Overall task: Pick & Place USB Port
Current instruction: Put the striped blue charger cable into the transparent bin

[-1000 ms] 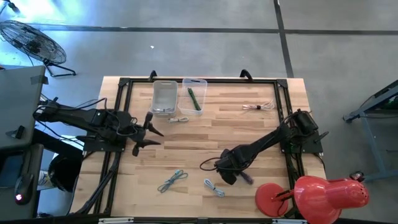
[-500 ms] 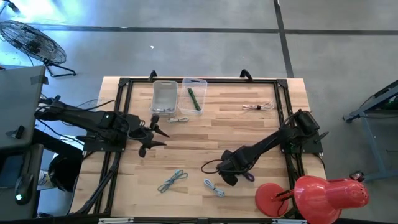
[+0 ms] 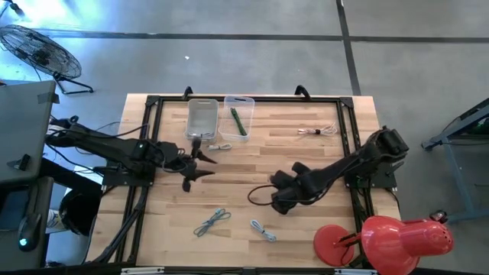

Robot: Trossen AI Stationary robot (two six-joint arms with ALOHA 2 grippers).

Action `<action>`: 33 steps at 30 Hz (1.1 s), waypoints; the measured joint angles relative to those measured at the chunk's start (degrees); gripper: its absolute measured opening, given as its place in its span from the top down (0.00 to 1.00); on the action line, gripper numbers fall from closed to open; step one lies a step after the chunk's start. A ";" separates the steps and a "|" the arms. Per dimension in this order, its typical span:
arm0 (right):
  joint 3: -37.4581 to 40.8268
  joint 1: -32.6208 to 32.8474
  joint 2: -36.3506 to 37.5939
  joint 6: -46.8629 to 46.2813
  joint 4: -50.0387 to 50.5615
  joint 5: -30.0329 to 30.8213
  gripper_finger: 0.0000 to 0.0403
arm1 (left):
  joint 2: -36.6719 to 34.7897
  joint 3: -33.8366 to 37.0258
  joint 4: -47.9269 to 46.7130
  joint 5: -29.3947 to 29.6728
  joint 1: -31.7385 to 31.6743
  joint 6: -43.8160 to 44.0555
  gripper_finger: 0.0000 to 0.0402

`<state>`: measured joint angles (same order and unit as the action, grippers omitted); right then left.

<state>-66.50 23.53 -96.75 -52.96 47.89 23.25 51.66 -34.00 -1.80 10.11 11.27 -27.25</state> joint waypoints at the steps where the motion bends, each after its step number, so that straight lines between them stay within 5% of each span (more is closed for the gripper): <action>1: 0.00 0.38 0.99 0.52 -0.46 1.26 0.98 | 0.47 0.00 1.35 1.25 -0.01 -0.38 0.59; 8: -0.09 4.36 5.81 12.29 -9.55 12.74 0.98 | 4.67 0.02 10.42 1.40 0.00 -1.52 0.59; 15: -0.11 6.56 7.17 38.69 -25.85 21.15 0.98 | 9.78 0.02 28.89 -13.40 0.00 -1.99 0.59; 25: -0.13 5.83 7.17 64.31 -43.09 22.29 0.98 | 13.55 0.00 33.19 -15.20 -0.02 0.68 0.59; 33: -0.17 1.58 7.16 69.78 -47.76 15.08 0.98 | 14.25 0.00 35.21 -14.37 -0.07 0.73 0.59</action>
<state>-66.67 25.10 -89.60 16.82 0.13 38.33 65.91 -34.00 33.41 -4.26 11.20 -26.52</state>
